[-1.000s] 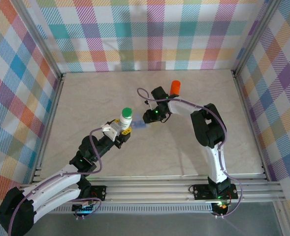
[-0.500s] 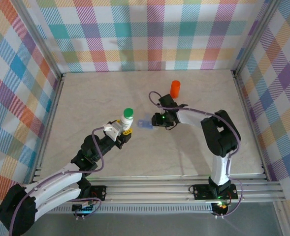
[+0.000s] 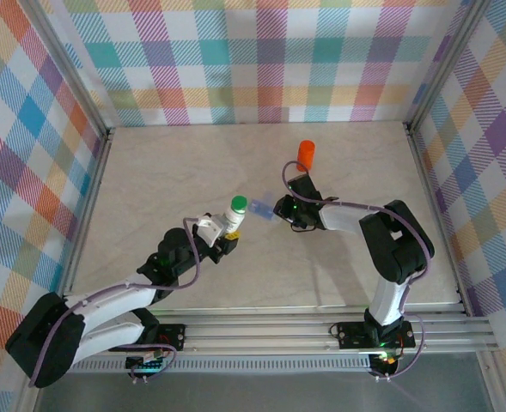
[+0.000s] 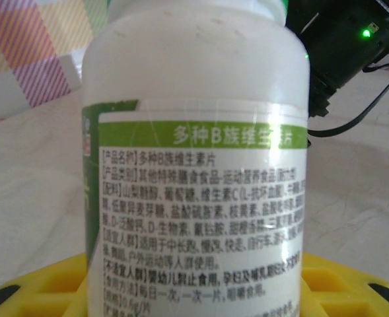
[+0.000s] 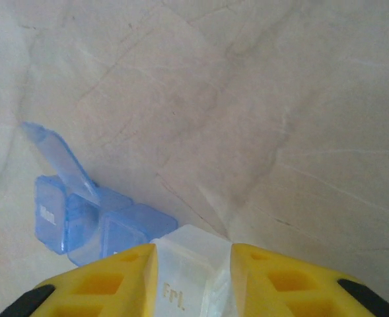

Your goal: Sort the pills into containers

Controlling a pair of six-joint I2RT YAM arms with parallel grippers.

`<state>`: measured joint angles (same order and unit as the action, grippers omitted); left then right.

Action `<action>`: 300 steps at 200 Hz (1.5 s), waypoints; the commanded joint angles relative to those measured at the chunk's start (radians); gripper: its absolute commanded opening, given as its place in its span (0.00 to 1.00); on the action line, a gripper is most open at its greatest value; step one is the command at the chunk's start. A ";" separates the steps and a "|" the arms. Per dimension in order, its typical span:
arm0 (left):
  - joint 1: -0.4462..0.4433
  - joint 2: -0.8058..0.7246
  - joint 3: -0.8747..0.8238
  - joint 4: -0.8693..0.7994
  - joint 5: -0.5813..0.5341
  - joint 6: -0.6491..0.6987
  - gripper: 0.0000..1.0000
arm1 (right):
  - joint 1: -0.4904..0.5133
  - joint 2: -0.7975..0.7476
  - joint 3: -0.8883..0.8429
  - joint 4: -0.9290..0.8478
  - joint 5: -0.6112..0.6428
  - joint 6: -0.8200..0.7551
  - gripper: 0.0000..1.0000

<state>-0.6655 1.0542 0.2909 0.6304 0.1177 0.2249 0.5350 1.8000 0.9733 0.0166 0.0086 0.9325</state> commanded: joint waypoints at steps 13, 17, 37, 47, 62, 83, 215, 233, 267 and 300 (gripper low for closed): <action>0.013 0.083 0.097 -0.031 0.057 -0.016 0.00 | -0.003 -0.054 0.005 -0.002 0.023 -0.013 0.44; 0.017 0.093 0.106 -0.039 0.067 -0.019 0.00 | -0.004 -0.068 0.002 -0.005 0.029 -0.022 0.45; 0.035 0.155 0.152 -0.086 0.110 -0.031 0.00 | -0.013 -0.144 -0.019 -0.029 0.036 -0.089 0.50; 0.037 0.184 0.186 -0.128 0.125 -0.030 0.00 | -0.019 -0.184 -0.021 -0.056 0.035 -0.138 0.53; 0.040 0.222 0.235 -0.199 0.136 -0.025 0.00 | -0.026 -0.252 -0.023 -0.098 0.042 -0.226 0.58; 0.043 0.256 0.287 -0.283 0.132 -0.021 0.00 | -0.032 -0.348 -0.046 -0.143 0.064 -0.323 0.61; 0.047 0.482 0.623 -0.782 0.029 0.031 0.00 | -0.037 -0.634 -0.354 0.094 0.098 -0.446 0.70; 0.047 0.527 0.656 -0.810 0.017 0.037 0.00 | -0.037 -0.649 -0.359 0.095 0.102 -0.450 0.71; 0.053 0.608 0.717 -0.857 -0.001 0.028 0.00 | -0.038 -0.656 -0.362 0.094 0.105 -0.454 0.72; 0.057 0.650 0.773 -0.931 -0.021 0.032 0.00 | -0.038 -0.653 -0.363 0.091 0.099 -0.458 0.73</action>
<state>-0.6228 1.6867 1.0065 -0.2188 0.1211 0.2451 0.5030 1.1603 0.6212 0.0769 0.1055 0.4915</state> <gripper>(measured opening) 0.471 0.724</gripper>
